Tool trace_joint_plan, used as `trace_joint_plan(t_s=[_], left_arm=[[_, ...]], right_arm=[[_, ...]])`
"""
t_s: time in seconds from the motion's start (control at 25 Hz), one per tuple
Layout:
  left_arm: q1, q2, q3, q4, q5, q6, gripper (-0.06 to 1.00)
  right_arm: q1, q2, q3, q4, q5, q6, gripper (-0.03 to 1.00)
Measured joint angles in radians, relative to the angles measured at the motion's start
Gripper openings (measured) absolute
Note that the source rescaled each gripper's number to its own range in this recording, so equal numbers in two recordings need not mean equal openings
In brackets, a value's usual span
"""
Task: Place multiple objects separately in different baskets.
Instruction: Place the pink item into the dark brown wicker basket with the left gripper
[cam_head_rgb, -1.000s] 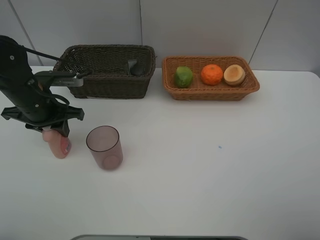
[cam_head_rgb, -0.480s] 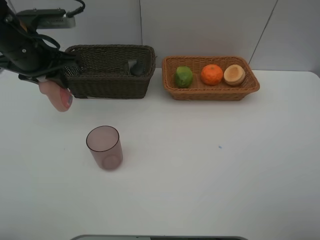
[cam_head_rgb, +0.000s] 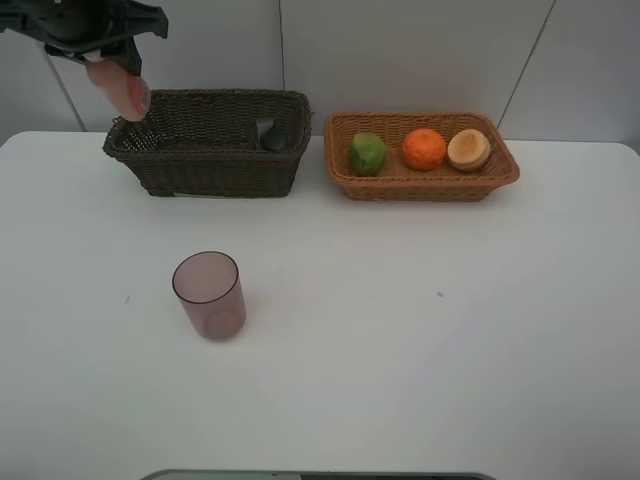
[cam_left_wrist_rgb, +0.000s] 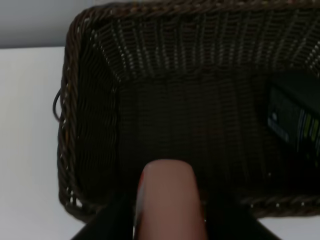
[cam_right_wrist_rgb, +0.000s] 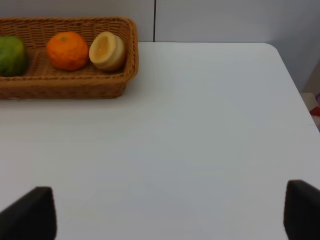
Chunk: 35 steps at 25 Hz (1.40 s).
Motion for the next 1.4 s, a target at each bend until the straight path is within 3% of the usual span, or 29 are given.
trace_joint_plan(t_s=[0.28, 0.6, 1.4], left_arm=[[0.000, 0.196, -0.122, 0.007, -0.104, -0.006, 0.39], [0.002, 0.339, -0.137, 0.009, -0.267, -0.006, 0.39], [0.021, 0.439, -0.137, -0.032, -0.302, -0.007, 0.39]], right_arm=[[0.000, 0.000, 0.000, 0.000, 0.000, 0.000, 0.92], [0.000, 0.000, 0.000, 0.000, 0.000, 0.000, 0.92], [0.000, 0.000, 0.000, 0.000, 0.000, 0.000, 0.92]])
